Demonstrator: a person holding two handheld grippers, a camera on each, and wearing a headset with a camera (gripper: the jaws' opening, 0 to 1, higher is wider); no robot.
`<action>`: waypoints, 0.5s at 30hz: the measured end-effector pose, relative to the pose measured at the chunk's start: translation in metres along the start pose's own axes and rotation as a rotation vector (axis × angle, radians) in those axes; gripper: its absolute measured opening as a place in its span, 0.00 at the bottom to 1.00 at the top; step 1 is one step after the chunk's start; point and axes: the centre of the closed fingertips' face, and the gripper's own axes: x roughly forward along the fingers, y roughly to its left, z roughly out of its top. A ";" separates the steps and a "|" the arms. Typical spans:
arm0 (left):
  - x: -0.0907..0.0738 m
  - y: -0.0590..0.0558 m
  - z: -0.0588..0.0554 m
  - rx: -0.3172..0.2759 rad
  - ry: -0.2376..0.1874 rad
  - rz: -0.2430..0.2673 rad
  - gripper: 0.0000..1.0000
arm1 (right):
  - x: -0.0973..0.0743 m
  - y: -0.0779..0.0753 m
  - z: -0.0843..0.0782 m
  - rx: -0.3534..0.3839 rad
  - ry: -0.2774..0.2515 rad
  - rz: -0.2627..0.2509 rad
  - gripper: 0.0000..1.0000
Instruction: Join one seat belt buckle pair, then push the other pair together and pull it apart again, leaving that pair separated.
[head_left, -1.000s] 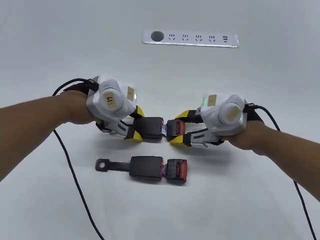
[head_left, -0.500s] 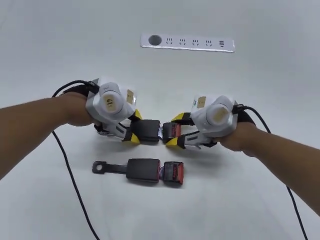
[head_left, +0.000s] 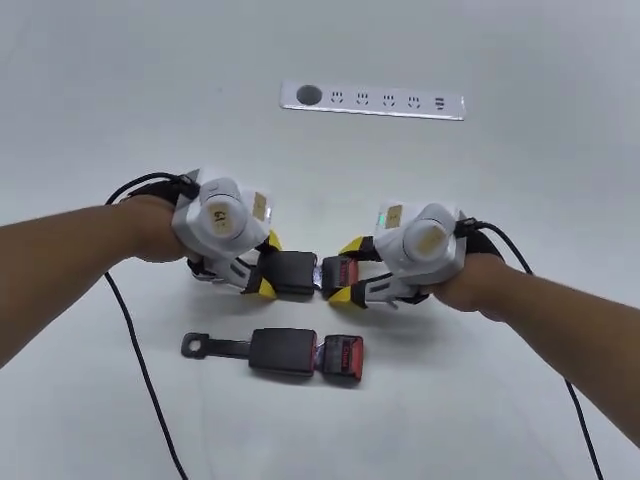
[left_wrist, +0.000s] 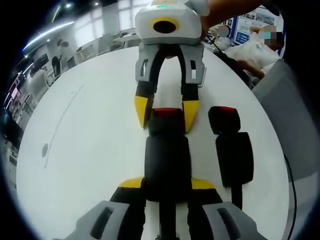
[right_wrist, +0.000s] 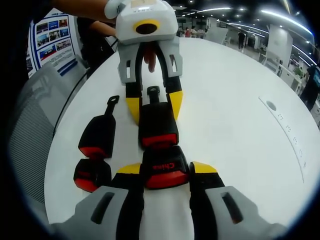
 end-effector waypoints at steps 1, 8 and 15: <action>0.000 0.000 0.000 0.001 -0.002 0.000 0.32 | 0.000 0.000 0.000 -0.001 -0.001 0.000 0.34; -0.001 -0.002 0.000 0.008 -0.005 -0.003 0.33 | -0.001 0.002 0.001 -0.010 -0.006 0.005 0.34; -0.001 -0.002 -0.002 0.018 -0.022 -0.005 0.33 | -0.001 0.002 0.001 -0.021 -0.013 0.011 0.34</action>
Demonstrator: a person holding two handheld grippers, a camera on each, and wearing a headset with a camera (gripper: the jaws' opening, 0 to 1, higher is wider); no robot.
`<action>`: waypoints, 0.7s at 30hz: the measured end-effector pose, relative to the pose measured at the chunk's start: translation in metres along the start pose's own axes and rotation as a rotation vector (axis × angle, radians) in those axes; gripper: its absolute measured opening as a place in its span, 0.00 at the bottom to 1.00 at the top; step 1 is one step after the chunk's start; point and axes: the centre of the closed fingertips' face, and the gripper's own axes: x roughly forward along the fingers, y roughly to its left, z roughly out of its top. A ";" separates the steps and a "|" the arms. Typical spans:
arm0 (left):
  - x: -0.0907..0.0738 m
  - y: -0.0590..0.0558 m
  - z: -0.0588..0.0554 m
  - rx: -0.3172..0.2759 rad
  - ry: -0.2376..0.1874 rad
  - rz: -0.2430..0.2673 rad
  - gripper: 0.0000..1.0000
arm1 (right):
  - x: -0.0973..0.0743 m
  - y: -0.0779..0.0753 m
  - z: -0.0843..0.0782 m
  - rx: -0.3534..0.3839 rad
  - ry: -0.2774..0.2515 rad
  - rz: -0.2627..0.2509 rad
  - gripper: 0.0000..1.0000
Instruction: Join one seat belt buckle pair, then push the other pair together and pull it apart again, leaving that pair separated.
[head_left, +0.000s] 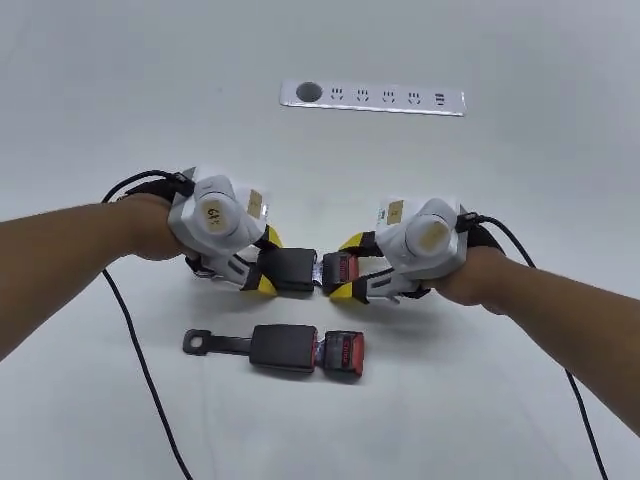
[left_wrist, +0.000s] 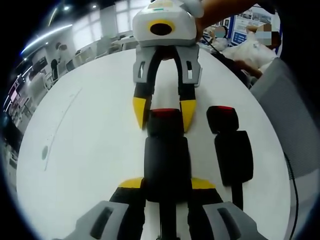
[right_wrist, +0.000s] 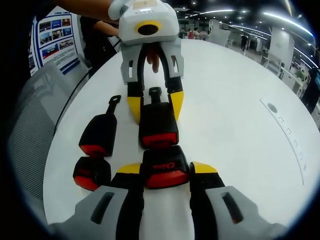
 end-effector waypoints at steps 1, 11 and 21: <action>0.000 0.000 0.000 -0.001 -0.003 0.000 0.33 | 0.000 0.000 0.000 0.003 -0.004 0.000 0.34; -0.001 -0.002 0.003 -0.016 -0.023 0.005 0.33 | -0.009 -0.005 -0.008 0.003 -0.013 0.002 0.34; -0.001 -0.001 0.003 -0.017 -0.021 0.004 0.33 | -0.016 -0.007 -0.019 0.000 -0.020 0.001 0.35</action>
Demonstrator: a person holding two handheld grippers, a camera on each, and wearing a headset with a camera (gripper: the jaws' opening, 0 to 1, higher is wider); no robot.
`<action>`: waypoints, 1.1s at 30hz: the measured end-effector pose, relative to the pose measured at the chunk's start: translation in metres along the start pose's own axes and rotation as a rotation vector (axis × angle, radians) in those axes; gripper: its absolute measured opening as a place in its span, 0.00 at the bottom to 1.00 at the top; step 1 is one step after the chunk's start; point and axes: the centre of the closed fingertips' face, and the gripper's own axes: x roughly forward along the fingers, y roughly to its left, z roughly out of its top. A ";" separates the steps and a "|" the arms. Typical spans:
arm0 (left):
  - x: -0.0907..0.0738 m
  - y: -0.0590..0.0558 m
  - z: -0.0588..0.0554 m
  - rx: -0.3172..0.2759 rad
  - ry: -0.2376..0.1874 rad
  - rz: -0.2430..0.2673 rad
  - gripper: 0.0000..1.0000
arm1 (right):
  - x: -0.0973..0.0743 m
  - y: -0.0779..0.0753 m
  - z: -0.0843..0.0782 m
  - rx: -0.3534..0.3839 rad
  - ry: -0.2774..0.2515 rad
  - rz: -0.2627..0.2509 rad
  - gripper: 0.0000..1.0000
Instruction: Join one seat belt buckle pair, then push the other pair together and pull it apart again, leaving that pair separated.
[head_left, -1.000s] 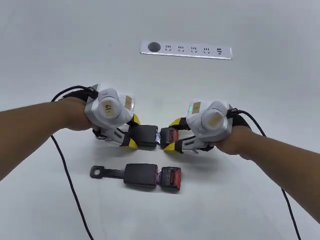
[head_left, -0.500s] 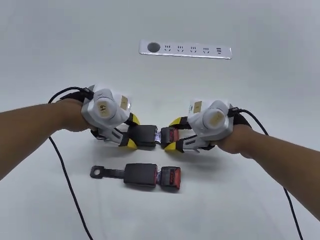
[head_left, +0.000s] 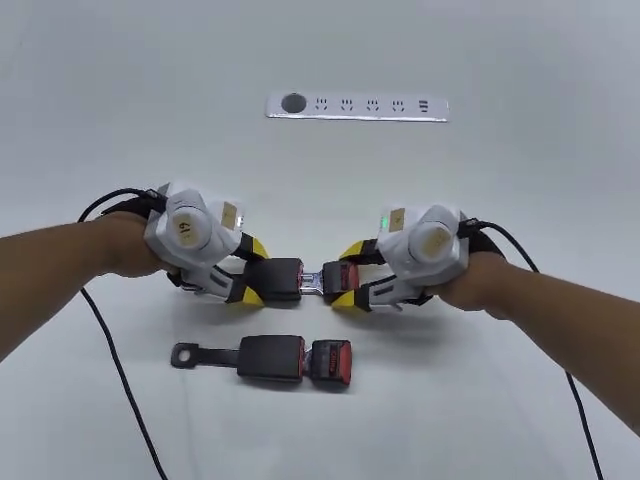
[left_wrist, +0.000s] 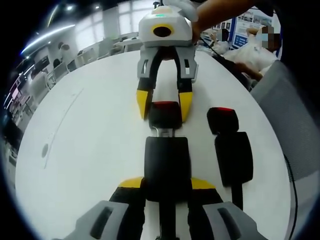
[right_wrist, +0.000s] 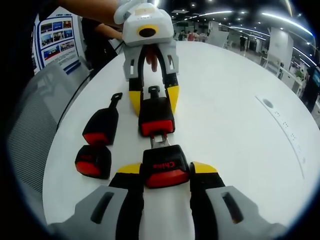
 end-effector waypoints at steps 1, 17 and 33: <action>0.000 0.000 0.001 -0.001 -0.002 0.000 0.33 | -0.002 -0.001 -0.001 0.002 0.001 -0.001 0.35; -0.001 0.001 0.003 -0.018 0.000 -0.002 0.33 | -0.052 -0.003 -0.050 0.045 0.006 -0.037 0.35; 0.000 0.005 0.002 -0.012 0.013 -0.019 0.33 | -0.082 -0.013 -0.087 0.072 0.035 -0.059 0.35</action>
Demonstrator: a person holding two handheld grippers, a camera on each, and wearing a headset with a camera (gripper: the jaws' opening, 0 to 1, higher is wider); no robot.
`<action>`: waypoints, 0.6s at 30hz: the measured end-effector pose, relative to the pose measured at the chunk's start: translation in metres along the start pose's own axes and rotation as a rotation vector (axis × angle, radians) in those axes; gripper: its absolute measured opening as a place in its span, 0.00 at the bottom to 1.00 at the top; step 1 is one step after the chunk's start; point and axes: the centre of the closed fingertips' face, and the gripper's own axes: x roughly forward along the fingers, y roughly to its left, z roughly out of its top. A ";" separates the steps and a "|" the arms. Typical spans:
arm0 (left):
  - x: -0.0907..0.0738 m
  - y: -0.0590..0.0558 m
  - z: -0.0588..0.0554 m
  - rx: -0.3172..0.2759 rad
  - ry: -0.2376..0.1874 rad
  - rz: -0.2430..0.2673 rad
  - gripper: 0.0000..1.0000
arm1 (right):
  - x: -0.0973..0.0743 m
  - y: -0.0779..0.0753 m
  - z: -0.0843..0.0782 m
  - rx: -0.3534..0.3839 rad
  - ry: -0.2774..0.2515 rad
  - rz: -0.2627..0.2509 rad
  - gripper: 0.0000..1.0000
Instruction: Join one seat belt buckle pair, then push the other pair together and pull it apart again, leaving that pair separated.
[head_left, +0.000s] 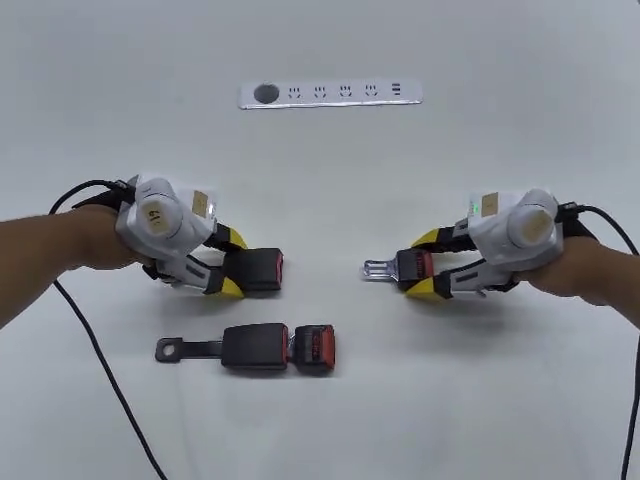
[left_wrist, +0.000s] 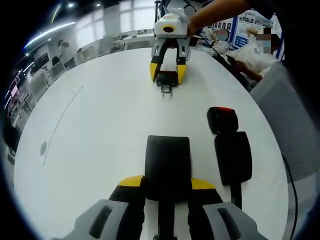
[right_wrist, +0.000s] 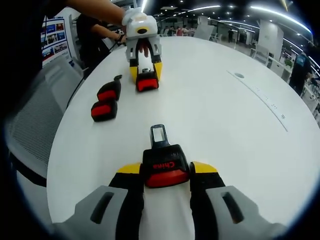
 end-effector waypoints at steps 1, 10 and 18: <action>0.000 0.000 0.000 0.001 0.001 -0.002 0.33 | -0.002 -0.001 -0.002 0.000 0.002 -0.001 0.35; 0.001 0.000 -0.002 -0.006 0.003 -0.005 0.33 | -0.020 0.001 -0.022 0.011 0.026 -0.012 0.35; 0.001 -0.003 -0.002 -0.005 0.006 -0.011 0.33 | -0.036 0.003 -0.028 0.018 0.038 -0.017 0.35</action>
